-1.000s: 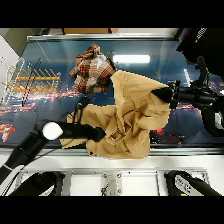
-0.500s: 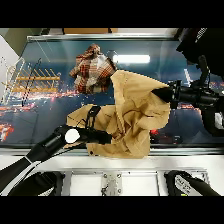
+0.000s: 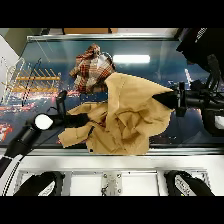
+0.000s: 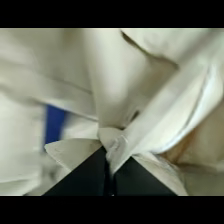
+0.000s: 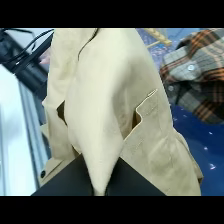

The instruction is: Fold the clothes and pants, and hang the long-sleeved shirts on hangers.

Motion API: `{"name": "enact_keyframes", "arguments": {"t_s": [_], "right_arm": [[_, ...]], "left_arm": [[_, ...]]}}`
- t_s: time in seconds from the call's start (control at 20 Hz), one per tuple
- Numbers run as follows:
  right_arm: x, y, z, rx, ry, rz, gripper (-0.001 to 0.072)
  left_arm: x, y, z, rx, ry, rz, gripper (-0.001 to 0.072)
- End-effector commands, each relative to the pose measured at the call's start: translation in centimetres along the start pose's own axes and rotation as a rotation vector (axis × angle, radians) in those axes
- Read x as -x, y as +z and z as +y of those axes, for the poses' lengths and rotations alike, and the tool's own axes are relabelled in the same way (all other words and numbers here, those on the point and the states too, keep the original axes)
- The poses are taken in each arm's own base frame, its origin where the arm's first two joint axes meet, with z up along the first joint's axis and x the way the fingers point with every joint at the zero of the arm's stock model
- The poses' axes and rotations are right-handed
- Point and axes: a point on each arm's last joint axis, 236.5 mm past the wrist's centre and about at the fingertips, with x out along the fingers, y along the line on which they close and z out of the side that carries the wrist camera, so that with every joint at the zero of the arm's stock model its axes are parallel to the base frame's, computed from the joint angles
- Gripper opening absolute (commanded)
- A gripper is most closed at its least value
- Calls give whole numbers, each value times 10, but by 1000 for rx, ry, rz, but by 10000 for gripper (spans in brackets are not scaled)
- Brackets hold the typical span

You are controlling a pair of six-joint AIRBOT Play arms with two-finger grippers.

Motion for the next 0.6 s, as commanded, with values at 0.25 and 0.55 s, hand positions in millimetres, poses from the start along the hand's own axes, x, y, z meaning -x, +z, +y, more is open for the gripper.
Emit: {"name": "enact_keyframes", "arguments": {"t_s": [0.25, 0.55], "right_arm": [[4, -2, 28, -14, 41, 46, 8], [13, -55, 14, -60, -31, 276, 8]], "left_arm": [[13, 33, 15, -65, 38, 141, 14], [59, 89, 19, -165, 141, 73, 14]]}}
